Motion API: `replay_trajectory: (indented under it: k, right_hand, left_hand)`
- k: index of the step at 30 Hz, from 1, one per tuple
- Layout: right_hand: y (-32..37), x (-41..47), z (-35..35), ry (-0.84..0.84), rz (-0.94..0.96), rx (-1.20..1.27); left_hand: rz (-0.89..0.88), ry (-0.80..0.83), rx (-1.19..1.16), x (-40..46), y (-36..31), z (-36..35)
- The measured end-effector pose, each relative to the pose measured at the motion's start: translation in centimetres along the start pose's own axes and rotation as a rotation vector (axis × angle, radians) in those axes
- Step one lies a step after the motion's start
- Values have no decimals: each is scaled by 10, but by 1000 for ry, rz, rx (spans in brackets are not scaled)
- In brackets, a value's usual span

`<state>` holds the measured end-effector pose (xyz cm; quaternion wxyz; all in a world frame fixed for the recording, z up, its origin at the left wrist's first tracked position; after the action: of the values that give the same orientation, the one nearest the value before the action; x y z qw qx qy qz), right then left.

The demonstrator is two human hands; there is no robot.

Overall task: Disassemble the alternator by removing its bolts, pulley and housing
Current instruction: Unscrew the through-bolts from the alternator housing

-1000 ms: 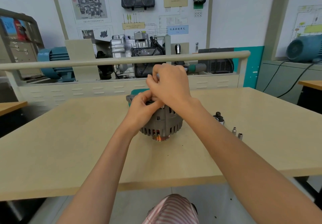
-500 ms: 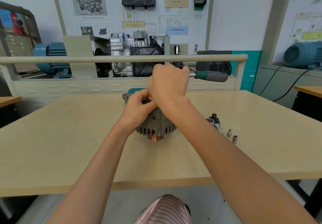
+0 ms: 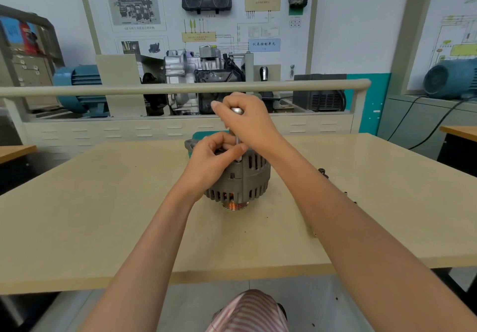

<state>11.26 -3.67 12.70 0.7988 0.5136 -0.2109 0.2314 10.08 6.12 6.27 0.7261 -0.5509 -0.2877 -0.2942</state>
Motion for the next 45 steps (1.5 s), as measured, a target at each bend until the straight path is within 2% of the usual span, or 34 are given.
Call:
replay_trajectory:
  k: [2,7,11,15,21,26,28,30,33,35,37,40,45]
  right_hand:
    - [0,0,0,-54,41,-111]
    - [7,-4,-3,-295,106,-728]
    - [14,-8,-11,-393,38,-917]
    - [14,-3,-10,-323,81,-823]
    - [3,-2,-2,-122,19,-132]
    - [1,-2,-4,-17,-61,144]
    - [0,-2,-4,-28,-67,141]
    - [0,-4,-3,-78,-31,27]
    - [3,-7,-5,-277,58,-413]
    - [5,-12,-9,-431,49,-697]
    - [8,-17,-15,-515,14,-831]
    - [10,-20,-19,-524,41,-800]
    - [6,-22,-14,-443,116,-464]
  left_hand:
    - [5,7,1,1,0,0]
    - [-3,-3,54,0,3,2]
    - [-19,-13,57,0,1,2]
    - [-19,-11,34,-2,0,2]
    - [-8,38,-2,-2,-4,3]
    - [4,38,4,-2,-5,2]
    - [15,28,-11,-1,-4,2]
    - [8,23,-10,-1,-2,2]
    - [0,13,18,0,-1,3]
    - [-9,-5,40,0,-1,3]
    - [13,-22,55,-1,0,4]
    - [47,-49,56,-2,2,5]
    - [29,-22,18,-2,-2,4]
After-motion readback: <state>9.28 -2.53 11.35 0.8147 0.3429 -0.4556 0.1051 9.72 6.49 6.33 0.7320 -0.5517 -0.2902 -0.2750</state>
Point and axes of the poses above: each hand's wrist, its own x-axis towards the middle knuckle, its own z-axis out of the back of the hand, y = z × x, the point moved 2 cm from there along x, towards the middle knuckle, and after that the axes turned 14 degrees about -z, right-handed, at the moved point
